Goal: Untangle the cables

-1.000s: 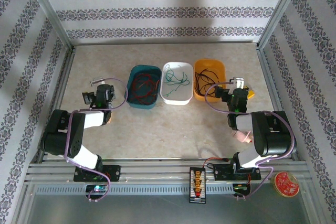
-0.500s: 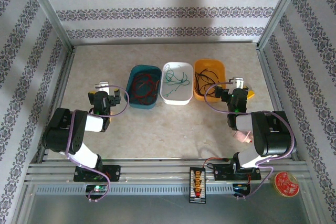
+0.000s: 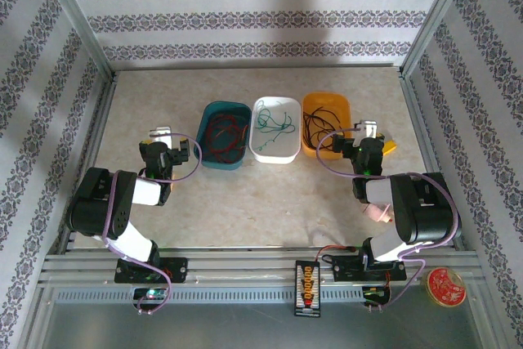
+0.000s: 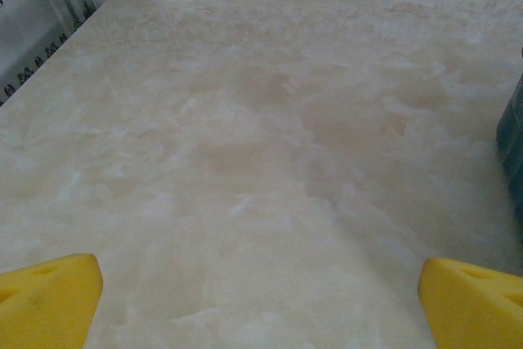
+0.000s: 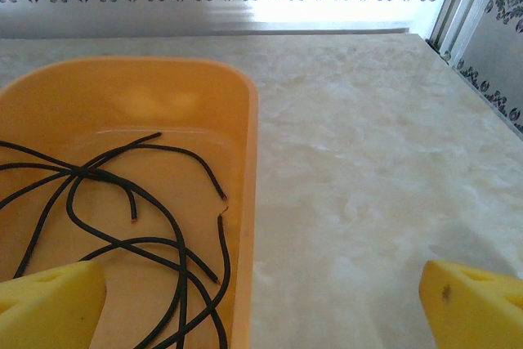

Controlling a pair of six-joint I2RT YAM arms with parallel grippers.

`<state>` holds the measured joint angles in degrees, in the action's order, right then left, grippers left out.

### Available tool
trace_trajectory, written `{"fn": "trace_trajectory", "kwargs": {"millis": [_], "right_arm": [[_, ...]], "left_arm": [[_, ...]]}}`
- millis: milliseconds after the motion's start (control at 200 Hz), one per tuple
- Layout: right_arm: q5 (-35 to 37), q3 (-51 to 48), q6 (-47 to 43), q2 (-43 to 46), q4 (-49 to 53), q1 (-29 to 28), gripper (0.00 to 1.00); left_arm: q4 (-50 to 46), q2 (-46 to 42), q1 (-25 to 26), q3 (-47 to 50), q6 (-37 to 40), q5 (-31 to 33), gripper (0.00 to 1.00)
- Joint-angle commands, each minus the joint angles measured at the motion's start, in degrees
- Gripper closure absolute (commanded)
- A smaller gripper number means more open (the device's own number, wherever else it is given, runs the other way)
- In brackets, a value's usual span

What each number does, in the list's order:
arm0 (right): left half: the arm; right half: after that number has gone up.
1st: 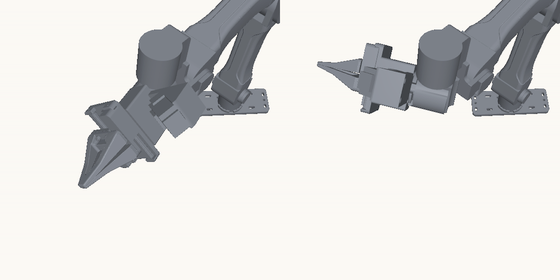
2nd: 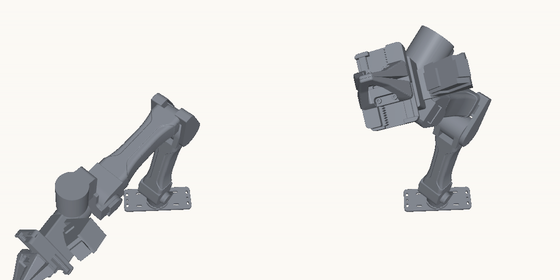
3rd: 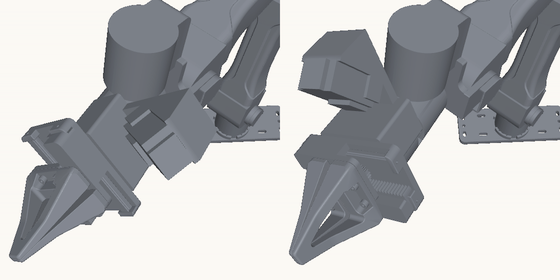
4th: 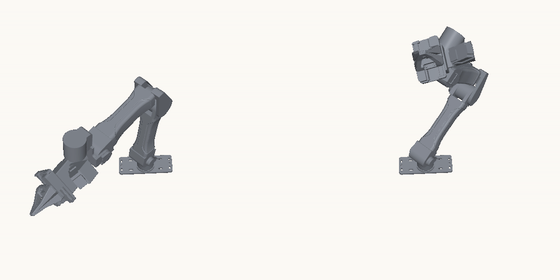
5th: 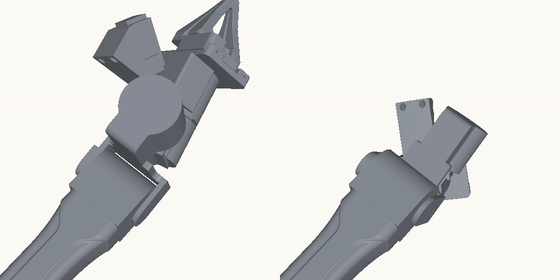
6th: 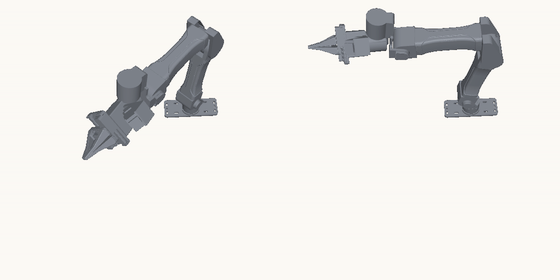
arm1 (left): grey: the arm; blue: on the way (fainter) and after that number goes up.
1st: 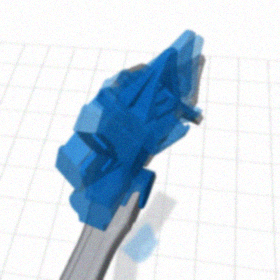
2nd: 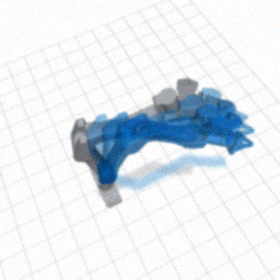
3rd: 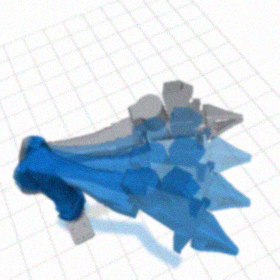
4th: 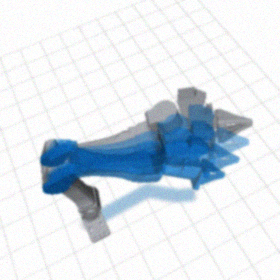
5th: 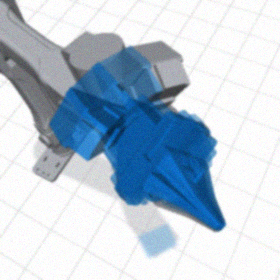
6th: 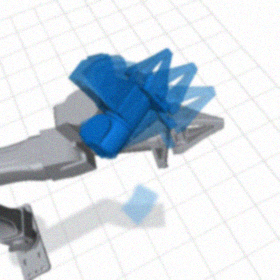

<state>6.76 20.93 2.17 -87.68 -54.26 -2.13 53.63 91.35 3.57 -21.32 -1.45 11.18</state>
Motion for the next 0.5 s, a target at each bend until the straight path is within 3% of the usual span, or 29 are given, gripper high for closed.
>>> {"fn": "trace_trajectory", "kwargs": {"millis": [0, 495], "right_arm": [[-0.2, -0.1, 0.1, -0.3, -2.0, 0.0, 0.02], [-3.0, 0.2, 0.7, -0.4, -1.3, 1.2, 0.02]], "left_arm": [[3.7, 0.3, -1.0, 0.2, 0.8, -0.5, 0.01], [3.7, 0.2, -1.0, 0.2, 0.8, -0.5, 0.01]]}}
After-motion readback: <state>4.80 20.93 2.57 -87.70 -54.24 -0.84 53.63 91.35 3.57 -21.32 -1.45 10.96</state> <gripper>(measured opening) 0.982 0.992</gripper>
